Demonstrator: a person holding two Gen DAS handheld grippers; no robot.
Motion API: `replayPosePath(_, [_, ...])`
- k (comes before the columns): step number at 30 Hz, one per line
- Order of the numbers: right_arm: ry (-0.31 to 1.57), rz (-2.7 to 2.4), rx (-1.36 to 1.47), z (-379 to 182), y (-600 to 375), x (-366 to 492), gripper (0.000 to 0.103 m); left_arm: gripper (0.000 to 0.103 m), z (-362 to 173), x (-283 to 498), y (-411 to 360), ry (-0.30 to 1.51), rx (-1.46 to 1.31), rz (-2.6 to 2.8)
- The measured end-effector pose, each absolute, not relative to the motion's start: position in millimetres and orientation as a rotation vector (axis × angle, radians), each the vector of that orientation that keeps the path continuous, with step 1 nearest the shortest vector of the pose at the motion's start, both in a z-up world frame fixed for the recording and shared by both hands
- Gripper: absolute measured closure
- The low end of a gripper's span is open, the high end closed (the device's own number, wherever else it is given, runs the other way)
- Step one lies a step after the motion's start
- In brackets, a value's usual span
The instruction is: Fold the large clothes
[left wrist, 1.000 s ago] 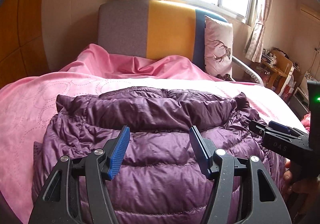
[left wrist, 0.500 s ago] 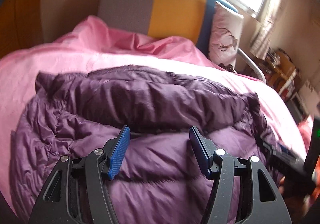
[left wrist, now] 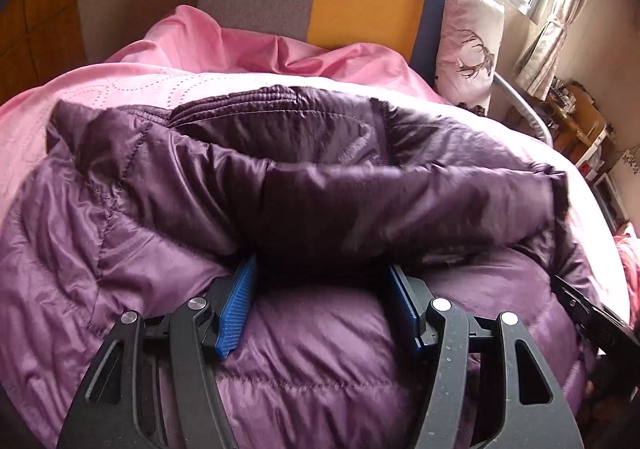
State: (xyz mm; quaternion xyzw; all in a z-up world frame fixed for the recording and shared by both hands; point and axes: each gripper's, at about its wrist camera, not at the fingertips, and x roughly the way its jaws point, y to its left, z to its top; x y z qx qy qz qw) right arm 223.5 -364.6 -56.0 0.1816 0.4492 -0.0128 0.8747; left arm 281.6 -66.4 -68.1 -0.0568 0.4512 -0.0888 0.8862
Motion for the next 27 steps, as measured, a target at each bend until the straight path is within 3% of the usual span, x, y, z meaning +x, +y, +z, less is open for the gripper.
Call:
replayPosePath(2, [0.93,-0.045,0.389,-51,-369,214,0.006,0.039,-54,265,-57,0.9,-0.137,-0.178])
replayPosePath(8, [0.931,-0.002,0.509,-52,-381,179,0.005,0.038,-29,222,-54,0.782,-0.079,-0.15])
replayPosePath(14, [0.953,0.066,0.61,-62,-382,156,0.003,0.038,-20,230,-81,0.765,-0.034,-0.199])
replayPosePath(21, [0.943,0.116,0.634,-73,-379,150,0.002,0.038,-62,272,-102,0.919,-0.054,-0.195])
replayPosePath(27, [0.948,0.12,0.583,-73,-372,149,0.002,0.038,-81,275,-100,0.923,-0.056,-0.207])
